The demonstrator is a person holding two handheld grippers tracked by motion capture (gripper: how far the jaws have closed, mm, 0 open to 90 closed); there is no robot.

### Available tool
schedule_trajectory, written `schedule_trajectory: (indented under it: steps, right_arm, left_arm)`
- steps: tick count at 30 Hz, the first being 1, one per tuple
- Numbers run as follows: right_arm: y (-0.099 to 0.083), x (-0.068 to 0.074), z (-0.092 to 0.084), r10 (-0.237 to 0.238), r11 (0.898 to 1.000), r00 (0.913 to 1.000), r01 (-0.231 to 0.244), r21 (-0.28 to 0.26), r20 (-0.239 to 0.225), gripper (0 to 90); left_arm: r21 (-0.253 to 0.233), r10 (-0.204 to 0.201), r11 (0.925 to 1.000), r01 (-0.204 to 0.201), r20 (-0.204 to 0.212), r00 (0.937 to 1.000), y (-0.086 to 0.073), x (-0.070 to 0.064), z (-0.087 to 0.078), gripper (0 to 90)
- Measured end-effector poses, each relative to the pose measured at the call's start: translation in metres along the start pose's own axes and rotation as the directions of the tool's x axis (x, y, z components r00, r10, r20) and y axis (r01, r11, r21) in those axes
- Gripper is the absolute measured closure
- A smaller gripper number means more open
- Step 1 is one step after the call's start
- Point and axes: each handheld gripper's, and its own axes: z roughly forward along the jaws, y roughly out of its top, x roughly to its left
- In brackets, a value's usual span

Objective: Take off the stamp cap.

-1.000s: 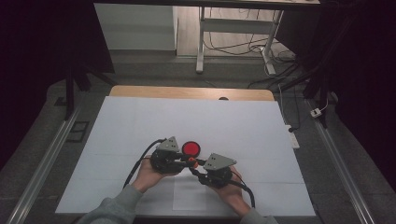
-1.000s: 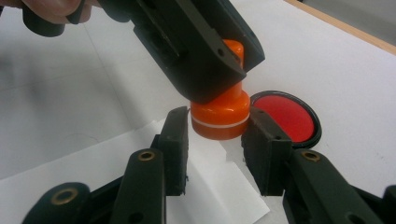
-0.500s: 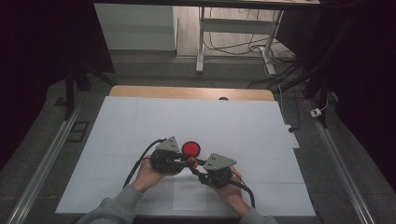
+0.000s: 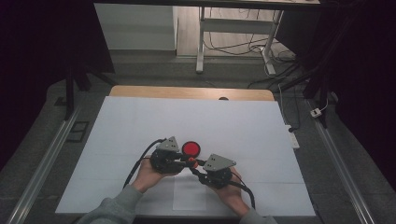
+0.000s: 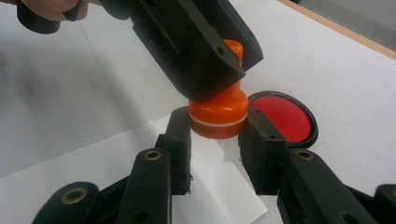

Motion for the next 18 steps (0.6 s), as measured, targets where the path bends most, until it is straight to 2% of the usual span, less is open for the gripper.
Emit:
schedule_trajectory:
  steps: [18]
  right_arm:
    - [-0.0018,0.0007,0.0007,0.008,1.000,1.0000,-0.008,-0.004,-0.001,64.5]
  left_arm:
    - [0.008,-0.006,0.9999,0.006,-0.001,1.0000,-0.0002,0.0002,0.0003,72.1]
